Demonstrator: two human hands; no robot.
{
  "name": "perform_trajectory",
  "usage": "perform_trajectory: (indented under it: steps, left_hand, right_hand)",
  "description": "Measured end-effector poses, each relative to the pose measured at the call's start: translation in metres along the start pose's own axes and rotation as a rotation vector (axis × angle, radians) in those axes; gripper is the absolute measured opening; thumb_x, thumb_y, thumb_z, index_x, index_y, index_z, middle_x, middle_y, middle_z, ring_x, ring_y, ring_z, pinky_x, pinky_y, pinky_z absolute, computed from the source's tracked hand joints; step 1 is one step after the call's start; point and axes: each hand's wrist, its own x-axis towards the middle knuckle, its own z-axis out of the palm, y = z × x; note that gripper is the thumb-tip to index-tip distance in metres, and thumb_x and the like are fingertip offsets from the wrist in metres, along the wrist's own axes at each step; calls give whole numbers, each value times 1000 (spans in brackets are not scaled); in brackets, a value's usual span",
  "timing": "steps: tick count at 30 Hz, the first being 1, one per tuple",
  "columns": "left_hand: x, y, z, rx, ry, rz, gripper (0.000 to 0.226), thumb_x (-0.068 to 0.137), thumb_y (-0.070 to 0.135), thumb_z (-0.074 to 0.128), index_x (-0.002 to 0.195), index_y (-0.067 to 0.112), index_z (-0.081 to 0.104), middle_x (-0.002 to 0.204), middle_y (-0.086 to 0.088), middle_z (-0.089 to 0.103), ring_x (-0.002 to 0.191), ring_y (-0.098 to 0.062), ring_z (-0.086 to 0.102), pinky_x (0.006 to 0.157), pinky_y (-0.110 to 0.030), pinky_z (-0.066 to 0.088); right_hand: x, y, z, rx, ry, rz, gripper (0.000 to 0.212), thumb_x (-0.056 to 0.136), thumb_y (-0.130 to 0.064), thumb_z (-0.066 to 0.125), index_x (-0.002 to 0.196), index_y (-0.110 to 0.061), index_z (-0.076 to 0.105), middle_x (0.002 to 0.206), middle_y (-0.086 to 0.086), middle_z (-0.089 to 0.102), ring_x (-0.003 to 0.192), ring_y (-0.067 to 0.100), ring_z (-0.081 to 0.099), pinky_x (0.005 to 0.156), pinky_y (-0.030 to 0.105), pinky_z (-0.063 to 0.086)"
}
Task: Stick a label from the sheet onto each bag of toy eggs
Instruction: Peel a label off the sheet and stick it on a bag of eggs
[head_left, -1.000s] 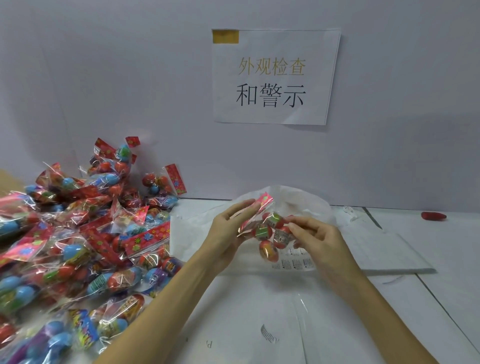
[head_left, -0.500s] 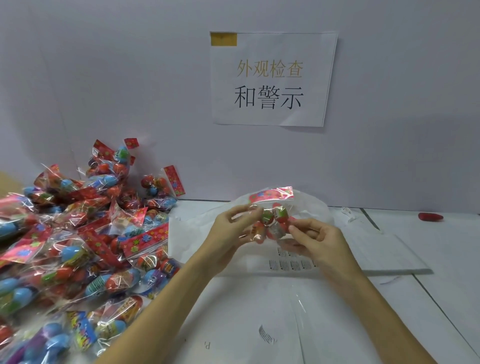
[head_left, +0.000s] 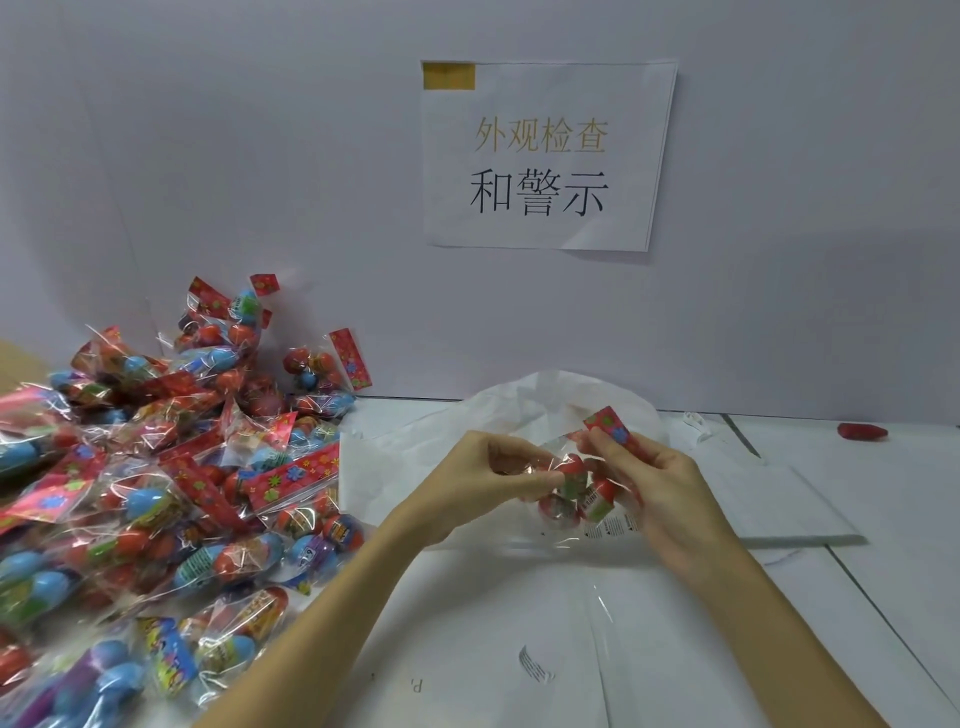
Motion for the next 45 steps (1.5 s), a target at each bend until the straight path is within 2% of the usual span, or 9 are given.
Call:
perform_trajectory:
  steps: [8,13,16,25,28,31,36,41,45]
  left_hand:
    - [4,-1,2,-229,4,-31,21,96,29,76,113,18,82,112,-9,79,105,-22,73,93,-27,58]
    - [7,-10,8,-283,379,-44,10,92,25,80,96,19,86,95,-5,81,85,-15,76,81,-26,58]
    - [6,-11,10,-275,478,-31,15,97,16,72,92,22,84,88,-4,81,77,-11,75,82,-26,56]
    - [1,1,17,-331,392,69,15,96,11,70,106,14,82,98,-11,81,96,-28,78,90,-35,61]
    - [2,3,21,-318,297,116,22,102,20,65,118,13,78,112,-8,79,109,-25,75,98,-37,58]
    - [3,7,11,-412,155,121,35,108,28,54,119,5,77,124,-7,76,120,-23,70,96,-32,59]
    - [3,8,-1,-95,458,115,24,93,50,69,114,40,75,101,6,77,94,-23,74,73,-21,60]
    - [5,-1,7,-181,101,137,63,100,50,64,148,68,28,121,4,77,114,-18,73,97,-20,55]
    - [4,-5,9,-232,193,231,49,105,26,63,145,52,52,117,-8,76,109,-23,73,100,-33,57]
  right_hand:
    - [2,0,-2,203,46,83,33,83,-25,81,113,-14,81,115,10,78,101,14,76,97,35,54]
    - [2,13,4,-317,329,-312,22,85,-31,83,104,-25,75,97,-6,78,94,10,74,80,26,59]
    - [0,22,17,-401,162,-382,4,95,-23,75,96,-21,79,94,-6,78,94,12,74,87,41,62]
    - [-10,32,31,-737,35,-464,63,89,-55,67,146,-31,59,150,-10,44,138,4,47,112,28,44]
    - [-9,31,33,-606,-8,-338,73,82,-65,66,147,-33,55,146,-14,51,129,-1,56,108,25,50]
    - [-6,28,36,-161,26,-174,49,90,-46,72,134,-25,63,123,-1,73,112,17,73,96,38,60]
    - [-3,16,27,286,-37,-48,39,100,-19,63,136,-4,58,127,19,72,114,37,72,93,43,62]
    - [-8,19,31,223,-141,-52,39,99,-19,65,133,-5,53,125,19,73,115,37,72,94,52,61]
    - [-7,23,33,10,-138,-39,24,103,-17,63,126,-12,58,110,15,79,101,34,77,80,42,65]
